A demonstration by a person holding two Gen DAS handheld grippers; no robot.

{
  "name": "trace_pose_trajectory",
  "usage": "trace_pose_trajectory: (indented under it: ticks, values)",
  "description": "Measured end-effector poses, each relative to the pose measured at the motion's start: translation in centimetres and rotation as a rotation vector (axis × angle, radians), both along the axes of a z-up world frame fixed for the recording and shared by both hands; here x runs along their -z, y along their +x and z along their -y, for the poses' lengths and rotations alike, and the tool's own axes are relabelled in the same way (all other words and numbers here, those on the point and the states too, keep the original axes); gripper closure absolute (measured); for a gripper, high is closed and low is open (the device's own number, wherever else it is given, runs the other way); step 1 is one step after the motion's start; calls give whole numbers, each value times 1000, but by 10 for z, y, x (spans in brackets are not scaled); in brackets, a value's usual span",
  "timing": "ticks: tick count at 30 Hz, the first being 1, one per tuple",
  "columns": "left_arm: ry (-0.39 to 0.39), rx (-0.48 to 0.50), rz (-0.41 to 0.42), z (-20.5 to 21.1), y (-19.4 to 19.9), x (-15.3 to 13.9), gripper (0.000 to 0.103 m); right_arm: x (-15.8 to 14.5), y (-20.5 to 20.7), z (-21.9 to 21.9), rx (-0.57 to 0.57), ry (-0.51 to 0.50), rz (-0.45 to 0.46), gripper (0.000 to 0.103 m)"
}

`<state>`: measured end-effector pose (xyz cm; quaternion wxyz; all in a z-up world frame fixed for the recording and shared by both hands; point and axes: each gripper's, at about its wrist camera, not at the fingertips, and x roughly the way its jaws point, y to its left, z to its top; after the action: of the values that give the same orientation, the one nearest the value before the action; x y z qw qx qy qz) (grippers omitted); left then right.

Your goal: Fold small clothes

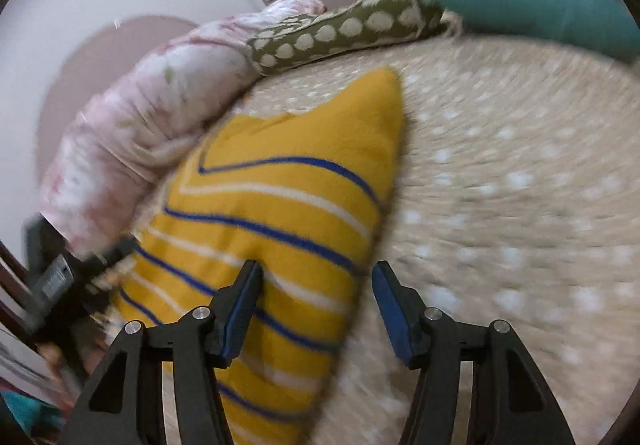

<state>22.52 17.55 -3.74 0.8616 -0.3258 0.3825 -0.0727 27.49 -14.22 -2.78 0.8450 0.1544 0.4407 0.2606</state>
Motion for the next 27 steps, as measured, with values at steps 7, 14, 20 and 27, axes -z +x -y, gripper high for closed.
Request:
trace_pose_trajectory:
  ticks: [7, 14, 20, 27]
  values:
    - [83, 104, -38, 40, 12, 5, 60, 31, 29, 2, 29, 280, -123, 55]
    - [147, 162, -11, 102, -4, -22, 75, -18, -1, 31, 2, 271, -17, 70]
    - [235, 280, -35, 174, -6, -25, 75, -42, -34, 99, 89, 105, 68, 66]
    - [409, 258, -38, 191, -44, -38, 65, -47, -70, 121, 160, -136, 125, 56]
